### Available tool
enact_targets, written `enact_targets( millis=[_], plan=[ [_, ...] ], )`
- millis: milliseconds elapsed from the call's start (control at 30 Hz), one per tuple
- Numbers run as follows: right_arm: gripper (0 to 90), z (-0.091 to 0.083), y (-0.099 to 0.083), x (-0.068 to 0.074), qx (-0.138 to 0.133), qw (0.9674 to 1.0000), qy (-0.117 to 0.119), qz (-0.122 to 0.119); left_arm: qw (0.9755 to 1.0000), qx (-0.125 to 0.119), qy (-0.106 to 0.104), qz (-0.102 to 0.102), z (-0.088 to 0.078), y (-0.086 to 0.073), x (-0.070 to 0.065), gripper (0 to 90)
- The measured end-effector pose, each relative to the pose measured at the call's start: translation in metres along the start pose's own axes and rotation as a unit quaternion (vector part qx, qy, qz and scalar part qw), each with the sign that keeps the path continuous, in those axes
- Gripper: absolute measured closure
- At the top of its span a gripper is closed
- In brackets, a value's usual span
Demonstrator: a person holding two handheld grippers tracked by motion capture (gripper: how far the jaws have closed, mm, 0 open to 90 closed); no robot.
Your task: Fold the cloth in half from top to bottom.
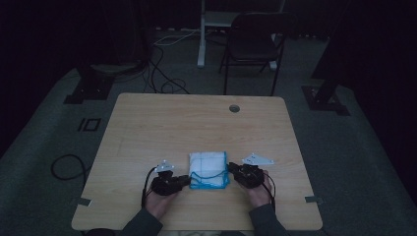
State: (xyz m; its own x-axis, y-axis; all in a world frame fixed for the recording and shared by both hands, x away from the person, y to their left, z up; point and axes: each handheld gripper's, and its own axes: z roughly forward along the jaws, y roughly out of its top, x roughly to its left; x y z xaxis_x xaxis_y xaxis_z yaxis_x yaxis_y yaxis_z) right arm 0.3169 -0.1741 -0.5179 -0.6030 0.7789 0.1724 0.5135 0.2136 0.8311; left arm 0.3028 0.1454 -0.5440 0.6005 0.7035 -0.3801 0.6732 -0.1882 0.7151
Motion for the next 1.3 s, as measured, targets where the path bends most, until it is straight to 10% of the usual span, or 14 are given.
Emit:
enact_targets(
  millis=[367, 833, 1300],
  plan=[
    [78.7, -0.001, -0.002, -0.005, 0.002, 1.0000, -0.007, 0.005, 0.9993, -0.032, 0.018, -0.007, -0.010, 0.016, 0.005, 75.5],
    [77.3, -0.003, -0.006, -0.017, 0.004, 0.9997, -0.018, 0.017, 0.9978, 0.004, 0.046, 0.048, 0.002, 0.007, -0.007, 71.3],
    [73.9, 0.004, -0.015, -0.037, 0.025, 0.9972, -0.065, 0.027, 0.9946, -0.017, 0.096, 0.035, -0.017, 0.011, 0.021, 70.0]
  ],
)
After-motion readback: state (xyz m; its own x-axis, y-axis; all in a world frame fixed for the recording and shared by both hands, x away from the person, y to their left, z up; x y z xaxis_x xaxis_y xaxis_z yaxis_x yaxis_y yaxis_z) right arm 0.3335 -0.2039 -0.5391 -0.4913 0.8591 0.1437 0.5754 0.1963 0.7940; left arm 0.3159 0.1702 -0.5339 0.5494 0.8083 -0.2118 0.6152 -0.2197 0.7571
